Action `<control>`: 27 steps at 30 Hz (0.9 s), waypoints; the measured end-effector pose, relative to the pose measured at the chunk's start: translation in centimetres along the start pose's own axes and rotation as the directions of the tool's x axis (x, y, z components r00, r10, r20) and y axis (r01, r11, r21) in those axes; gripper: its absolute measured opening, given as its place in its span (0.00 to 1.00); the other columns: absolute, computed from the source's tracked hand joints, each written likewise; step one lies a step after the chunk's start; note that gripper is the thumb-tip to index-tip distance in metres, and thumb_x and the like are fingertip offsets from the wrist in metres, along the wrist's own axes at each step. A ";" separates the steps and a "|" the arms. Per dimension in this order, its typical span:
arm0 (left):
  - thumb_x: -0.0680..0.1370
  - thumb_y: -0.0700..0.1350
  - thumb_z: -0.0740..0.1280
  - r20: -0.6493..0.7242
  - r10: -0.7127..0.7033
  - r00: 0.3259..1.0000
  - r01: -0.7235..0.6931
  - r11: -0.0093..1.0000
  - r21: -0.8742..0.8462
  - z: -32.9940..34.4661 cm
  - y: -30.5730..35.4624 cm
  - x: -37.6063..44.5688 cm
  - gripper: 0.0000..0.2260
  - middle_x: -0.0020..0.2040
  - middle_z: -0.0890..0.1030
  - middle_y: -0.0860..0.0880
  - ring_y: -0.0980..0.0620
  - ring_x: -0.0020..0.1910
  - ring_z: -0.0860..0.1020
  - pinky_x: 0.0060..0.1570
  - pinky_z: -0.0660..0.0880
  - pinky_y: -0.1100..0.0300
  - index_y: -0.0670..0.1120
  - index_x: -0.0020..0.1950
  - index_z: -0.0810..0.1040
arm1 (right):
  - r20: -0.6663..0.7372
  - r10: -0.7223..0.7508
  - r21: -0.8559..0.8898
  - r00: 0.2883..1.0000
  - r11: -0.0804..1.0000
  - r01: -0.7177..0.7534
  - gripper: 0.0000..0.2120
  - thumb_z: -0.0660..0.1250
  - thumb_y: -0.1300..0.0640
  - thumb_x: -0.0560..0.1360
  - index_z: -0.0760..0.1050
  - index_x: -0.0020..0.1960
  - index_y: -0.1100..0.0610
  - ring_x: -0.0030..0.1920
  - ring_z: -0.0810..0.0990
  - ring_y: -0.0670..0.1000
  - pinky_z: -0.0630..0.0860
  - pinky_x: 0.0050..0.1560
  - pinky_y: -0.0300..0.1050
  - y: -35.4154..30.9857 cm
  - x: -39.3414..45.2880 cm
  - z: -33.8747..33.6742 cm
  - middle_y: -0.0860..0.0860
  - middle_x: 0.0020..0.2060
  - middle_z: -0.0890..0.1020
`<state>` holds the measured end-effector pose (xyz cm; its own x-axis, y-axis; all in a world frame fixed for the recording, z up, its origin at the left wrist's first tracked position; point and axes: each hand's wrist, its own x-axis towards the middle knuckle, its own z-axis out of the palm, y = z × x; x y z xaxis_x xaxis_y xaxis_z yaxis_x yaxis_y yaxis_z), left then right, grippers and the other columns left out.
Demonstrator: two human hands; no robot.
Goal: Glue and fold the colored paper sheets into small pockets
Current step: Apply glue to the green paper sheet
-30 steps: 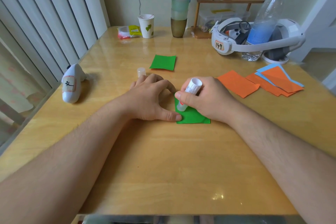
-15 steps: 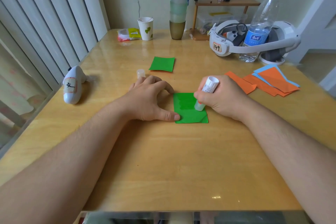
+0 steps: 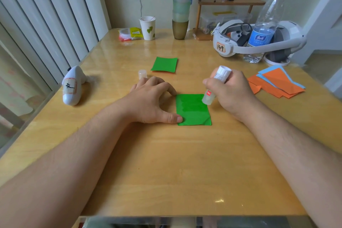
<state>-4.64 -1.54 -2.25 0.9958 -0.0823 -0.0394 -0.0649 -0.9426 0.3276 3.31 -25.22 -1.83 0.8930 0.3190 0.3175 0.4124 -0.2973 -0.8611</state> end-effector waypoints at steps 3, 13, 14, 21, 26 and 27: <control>0.56 0.82 0.62 -0.001 -0.005 1.000 0.005 1.000 0.009 0.1 0.1 0.0 0.43 0.67 0.65 0.59 0.51 0.71 0.59 0.72 0.62 0.46 0.66 0.68 0.70 | 0.091 -0.023 -0.012 0.996 1.000 0.024 0.17 0.70 0.42 0.67 0.77 0.37 0.56 0.34 0.73 0.47 0.72 0.41 0.50 -0.5 -0.4 1.1 0.45 0.29 0.78; 0.55 0.82 0.63 0.008 -0.010 1.000 0.010 1.000 0.008 0.2 0.2 0.0 0.41 0.68 0.65 0.59 0.51 0.72 0.59 0.73 0.60 0.46 0.69 0.66 0.68 | 0.279 -0.037 -0.166 0.960 0.982 0.086 0.10 0.77 0.49 0.74 0.80 0.38 0.49 0.31 0.73 0.41 0.69 0.36 0.39 -1.2 -1.3 3.0 0.41 0.29 0.79; 0.55 0.82 0.63 0.007 -0.010 1.000 0.010 1.000 0.008 0.2 0.2 0.0 0.41 0.68 0.65 0.59 0.51 0.72 0.59 0.73 0.60 0.46 0.69 0.65 0.68 | 0.289 -0.039 -0.171 0.957 0.981 0.092 0.09 0.77 0.49 0.74 0.80 0.38 0.49 0.32 0.74 0.42 0.70 0.36 0.40 -1.3 -1.4 3.1 0.41 0.30 0.80; 0.55 0.82 0.63 0.002 -0.012 1.000 0.012 1.000 0.002 0.2 0.1 -0.1 0.42 0.67 0.65 0.59 0.51 0.72 0.59 0.74 0.60 0.44 0.68 0.67 0.69 | 0.314 -0.005 -0.279 0.949 0.955 0.097 0.08 0.75 0.53 0.72 0.79 0.37 0.52 0.33 0.73 0.44 0.70 0.35 0.42 -1.5 -0.9 1.3 0.43 0.29 0.78; 0.55 0.82 0.63 0.012 -0.012 1.000 0.012 1.000 -0.008 0.1 0.2 -0.1 0.42 0.68 0.65 0.59 0.52 0.71 0.59 0.74 0.60 0.44 0.67 0.67 0.69 | 0.306 0.000 -0.284 0.952 0.955 0.091 0.08 0.75 0.56 0.72 0.78 0.36 0.52 0.32 0.72 0.42 0.67 0.34 0.36 -0.7 -0.9 -0.4 0.41 0.28 0.77; 0.55 0.82 0.64 0.013 -0.012 1.000 0.012 1.000 -0.008 0.1 0.2 -0.1 0.42 0.68 0.65 0.59 0.51 0.71 0.59 0.74 0.60 0.44 0.67 0.67 0.69 | 0.305 -0.002 -0.286 0.952 0.954 0.094 0.09 0.75 0.56 0.72 0.78 0.36 0.52 0.32 0.72 0.42 0.67 0.33 0.35 -0.7 -0.9 -0.5 0.41 0.28 0.77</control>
<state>-4.77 -1.72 -2.27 0.9956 -0.0752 -0.0554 -0.0524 -0.9408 0.3349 2.35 -25.79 -1.35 0.7945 0.5791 0.1828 0.5286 -0.5113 -0.6776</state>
